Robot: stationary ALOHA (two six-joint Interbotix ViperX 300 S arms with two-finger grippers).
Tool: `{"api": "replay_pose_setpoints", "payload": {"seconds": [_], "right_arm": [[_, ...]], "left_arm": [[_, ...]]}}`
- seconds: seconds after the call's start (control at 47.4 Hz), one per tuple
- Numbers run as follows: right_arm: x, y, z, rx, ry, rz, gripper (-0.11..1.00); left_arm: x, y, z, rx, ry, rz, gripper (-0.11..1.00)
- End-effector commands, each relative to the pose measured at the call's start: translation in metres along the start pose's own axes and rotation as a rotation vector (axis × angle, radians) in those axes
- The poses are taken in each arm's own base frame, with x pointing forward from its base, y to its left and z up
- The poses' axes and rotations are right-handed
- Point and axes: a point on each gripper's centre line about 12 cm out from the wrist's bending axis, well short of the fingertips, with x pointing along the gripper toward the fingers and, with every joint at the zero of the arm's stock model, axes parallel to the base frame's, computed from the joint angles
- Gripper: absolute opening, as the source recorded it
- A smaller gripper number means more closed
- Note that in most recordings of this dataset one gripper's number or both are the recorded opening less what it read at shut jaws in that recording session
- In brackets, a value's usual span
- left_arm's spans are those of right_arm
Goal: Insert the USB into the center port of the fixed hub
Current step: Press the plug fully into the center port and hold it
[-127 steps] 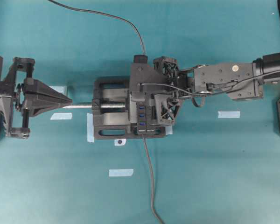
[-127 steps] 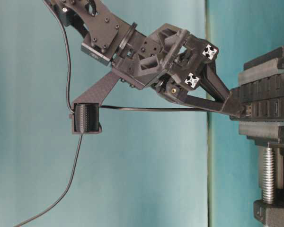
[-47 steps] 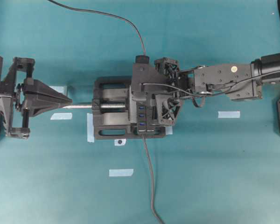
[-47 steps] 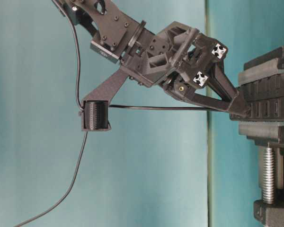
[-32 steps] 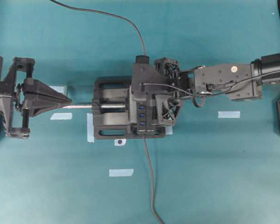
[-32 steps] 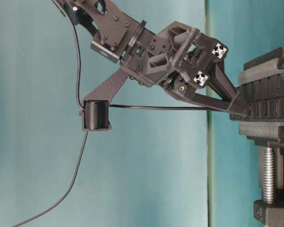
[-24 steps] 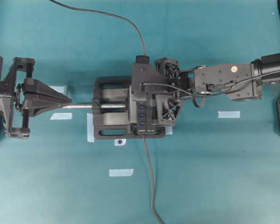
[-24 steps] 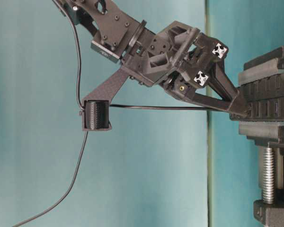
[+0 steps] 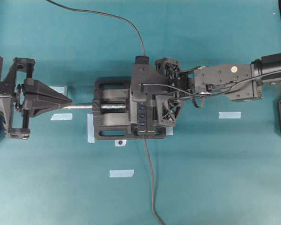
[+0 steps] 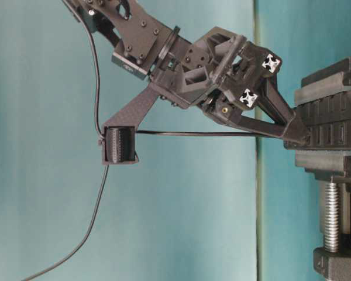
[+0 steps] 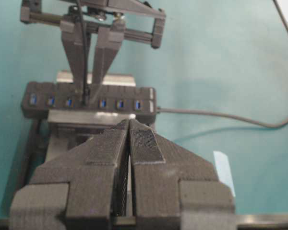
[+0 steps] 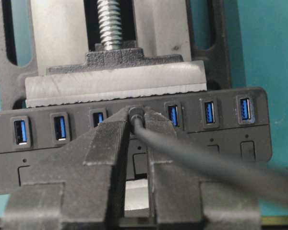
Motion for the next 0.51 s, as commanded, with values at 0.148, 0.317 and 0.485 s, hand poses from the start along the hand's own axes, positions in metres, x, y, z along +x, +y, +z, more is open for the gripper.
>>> {"api": "replay_pose_setpoints", "payload": {"seconds": [0.148,0.317,0.485], "right_arm": [[0.0009,0.0006,-0.0013,0.003,0.012,0.000,0.13],[-0.0024,-0.0003,0.0004,0.005,0.005,-0.001,0.33],[-0.0053,-0.0006,0.0021,0.003,-0.002,-0.002,0.65]], "left_arm": [[-0.0003,-0.0017,0.0115,0.001,-0.033,-0.006,0.00],[0.0000,-0.0016,0.0105,0.001,-0.030,-0.006,0.00],[0.0000,-0.0016,0.0099,0.002,-0.029,-0.006,0.00]]}}
